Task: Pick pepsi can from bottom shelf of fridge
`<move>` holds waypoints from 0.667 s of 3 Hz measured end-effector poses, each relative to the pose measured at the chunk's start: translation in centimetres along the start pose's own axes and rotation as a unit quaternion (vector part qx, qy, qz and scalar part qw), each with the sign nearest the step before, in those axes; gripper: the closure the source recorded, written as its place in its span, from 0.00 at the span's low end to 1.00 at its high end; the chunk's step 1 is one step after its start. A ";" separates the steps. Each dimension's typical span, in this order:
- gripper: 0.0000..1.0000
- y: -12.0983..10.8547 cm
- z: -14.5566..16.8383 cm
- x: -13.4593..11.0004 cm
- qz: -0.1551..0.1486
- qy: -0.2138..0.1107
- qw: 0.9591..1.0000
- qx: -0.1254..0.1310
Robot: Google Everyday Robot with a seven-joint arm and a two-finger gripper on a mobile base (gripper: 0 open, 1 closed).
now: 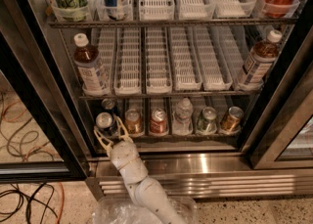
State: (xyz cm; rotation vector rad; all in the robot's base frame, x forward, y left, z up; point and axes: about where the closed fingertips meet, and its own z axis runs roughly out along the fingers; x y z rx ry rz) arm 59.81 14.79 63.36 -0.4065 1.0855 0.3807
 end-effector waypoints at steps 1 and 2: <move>1.00 0.3 -1.2 0.1 0.001 0.000 1.000 -0.017; 1.00 0.5 -1.7 0.0 0.000 -0.008 1.000 -0.030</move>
Offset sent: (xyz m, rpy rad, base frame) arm -0.0230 -0.0059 -0.0090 -0.0236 -0.0476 0.0859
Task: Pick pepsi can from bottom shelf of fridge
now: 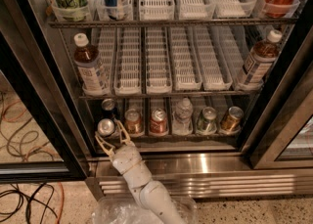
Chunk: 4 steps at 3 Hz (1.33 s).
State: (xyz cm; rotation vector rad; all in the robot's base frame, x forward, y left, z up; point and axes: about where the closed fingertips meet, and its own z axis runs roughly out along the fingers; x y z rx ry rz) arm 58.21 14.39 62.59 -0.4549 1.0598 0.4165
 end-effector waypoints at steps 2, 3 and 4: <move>1.00 0.2 2.6 -2.0 -0.011 -0.051 0.998 -0.017; 1.00 -0.3 3.9 -3.4 -0.024 -0.078 0.997 -0.015; 1.00 -1.1 3.7 -3.6 -0.034 -0.082 0.996 -0.008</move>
Offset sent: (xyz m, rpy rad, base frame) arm 0.0232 0.0187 0.0597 0.0408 -0.1971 0.0507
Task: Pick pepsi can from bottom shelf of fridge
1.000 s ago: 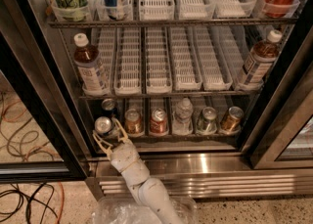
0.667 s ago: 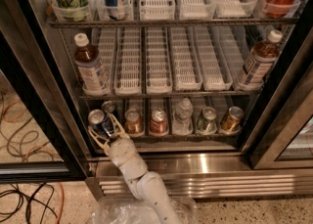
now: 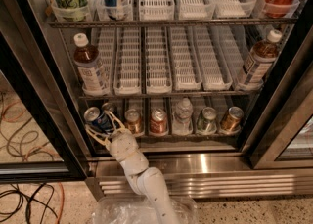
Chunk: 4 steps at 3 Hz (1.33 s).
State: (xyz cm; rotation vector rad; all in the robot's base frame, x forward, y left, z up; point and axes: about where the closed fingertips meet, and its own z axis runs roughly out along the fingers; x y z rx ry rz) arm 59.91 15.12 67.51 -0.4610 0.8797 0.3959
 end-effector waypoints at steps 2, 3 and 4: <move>1.00 -1.5 -6.0 2.5 -0.002 0.053 0.999 0.004; 1.00 -1.5 -6.0 2.5 -0.002 0.053 0.999 0.004; 1.00 -1.4 -5.2 1.7 0.000 0.041 0.999 0.001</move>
Offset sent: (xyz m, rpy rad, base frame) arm -0.0279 -0.0739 -0.0931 -0.0914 0.1496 -0.0538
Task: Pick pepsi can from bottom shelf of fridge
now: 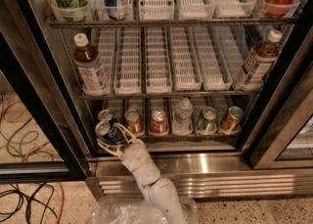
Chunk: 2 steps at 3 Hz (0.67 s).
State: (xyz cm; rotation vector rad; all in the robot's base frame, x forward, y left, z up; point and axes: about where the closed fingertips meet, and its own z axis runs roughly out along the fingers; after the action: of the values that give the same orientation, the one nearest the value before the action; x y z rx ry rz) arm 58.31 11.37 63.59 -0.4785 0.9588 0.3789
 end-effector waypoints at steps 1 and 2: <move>1.00 0.3 0.6 -3.4 -0.010 -0.036 0.999 -0.003; 1.00 1.8 -2.8 -5.1 -0.007 -0.027 1.000 -0.008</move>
Offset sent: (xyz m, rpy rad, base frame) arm -0.0570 -0.0058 0.0566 0.0321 -0.1328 0.0044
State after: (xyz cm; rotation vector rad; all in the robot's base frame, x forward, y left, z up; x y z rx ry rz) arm 52.82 10.86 66.13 -0.4865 0.9015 0.3853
